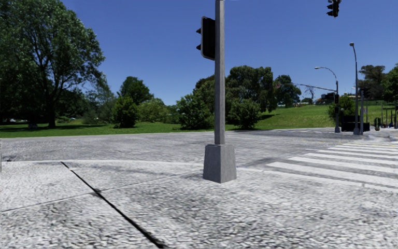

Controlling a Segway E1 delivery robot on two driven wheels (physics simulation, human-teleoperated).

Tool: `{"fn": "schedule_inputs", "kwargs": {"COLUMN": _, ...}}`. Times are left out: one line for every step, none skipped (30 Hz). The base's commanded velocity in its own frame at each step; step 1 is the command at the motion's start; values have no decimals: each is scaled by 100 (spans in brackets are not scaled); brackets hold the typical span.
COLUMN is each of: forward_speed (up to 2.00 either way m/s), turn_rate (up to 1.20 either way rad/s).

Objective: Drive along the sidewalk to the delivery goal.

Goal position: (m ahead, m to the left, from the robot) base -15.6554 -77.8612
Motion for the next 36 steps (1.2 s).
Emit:
{"fn": "schedule_inputs", "kwargs": {"forward_speed": 157, "turn_rate": -61}}
{"fn": "schedule_inputs", "kwargs": {"forward_speed": 157, "turn_rate": -61}}
{"fn": "schedule_inputs", "kwargs": {"forward_speed": 157, "turn_rate": -61}}
{"fn": "schedule_inputs", "kwargs": {"forward_speed": 157, "turn_rate": -61}}
{"fn": "schedule_inputs", "kwargs": {"forward_speed": 157, "turn_rate": -61}}
{"fn": "schedule_inputs", "kwargs": {"forward_speed": 157, "turn_rate": -61}}
{"fn": "schedule_inputs", "kwargs": {"forward_speed": 164, "turn_rate": -61}}
{"fn": "schedule_inputs", "kwargs": {"forward_speed": 164, "turn_rate": -61}}
{"fn": "schedule_inputs", "kwargs": {"forward_speed": 171, "turn_rate": -61}}
{"fn": "schedule_inputs", "kwargs": {"forward_speed": 175, "turn_rate": -61}}
{"fn": "schedule_inputs", "kwargs": {"forward_speed": 175, "turn_rate": -61}}
{"fn": "schedule_inputs", "kwargs": {"forward_speed": 175, "turn_rate": -61}}
{"fn": "schedule_inputs", "kwargs": {"forward_speed": 176, "turn_rate": -61}}
{"fn": "schedule_inputs", "kwargs": {"forward_speed": 176, "turn_rate": -61}}
{"fn": "schedule_inputs", "kwargs": {"forward_speed": 176, "turn_rate": -61}}
{"fn": "schedule_inputs", "kwargs": {"forward_speed": 176, "turn_rate": -61}}
{"fn": "schedule_inputs", "kwargs": {"forward_speed": 176, "turn_rate": -61}}
{"fn": "schedule_inputs", "kwargs": {"forward_speed": 176, "turn_rate": -61}}
{"fn": "schedule_inputs", "kwargs": {"forward_speed": 176, "turn_rate": -61}}
{"fn": "schedule_inputs", "kwargs": {"forward_speed": 176, "turn_rate": -61}}
{"fn": "schedule_inputs", "kwargs": {"forward_speed": 176, "turn_rate": -62}}
{"fn": "schedule_inputs", "kwargs": {"forward_speed": 176, "turn_rate": -62}}
{"fn": "schedule_inputs", "kwargs": {"forward_speed": 176, "turn_rate": -62}}
{"fn": "schedule_inputs", "kwargs": {"forward_speed": 176, "turn_rate": -63}}
{"fn": "schedule_inputs", "kwargs": {"forward_speed": 176, "turn_rate": -63}}
{"fn": "schedule_inputs", "kwargs": {"forward_speed": 176, "turn_rate": -66}}
{"fn": "schedule_inputs", "kwargs": {"forward_speed": 176, "turn_rate": -71}}
{"fn": "schedule_inputs", "kwargs": {"forward_speed": 176, "turn_rate": -72}}
{"fn": "schedule_inputs", "kwargs": {"forward_speed": 176, "turn_rate": -72}}
{"fn": "schedule_inputs", "kwargs": {"forward_speed": 176, "turn_rate": -73}}
{"fn": "schedule_inputs", "kwargs": {"forward_speed": 176, "turn_rate": -73}}
{"fn": "schedule_inputs", "kwargs": {"forward_speed": 176, "turn_rate": -73}}
{"fn": "schedule_inputs", "kwargs": {"forward_speed": 176, "turn_rate": -73}}
{"fn": "schedule_inputs", "kwargs": {"forward_speed": 176, "turn_rate": -68}}
{"fn": "schedule_inputs", "kwargs": {"forward_speed": 178, "turn_rate": -61}}
{"fn": "schedule_inputs", "kwargs": {"forward_speed": 178, "turn_rate": -61}}
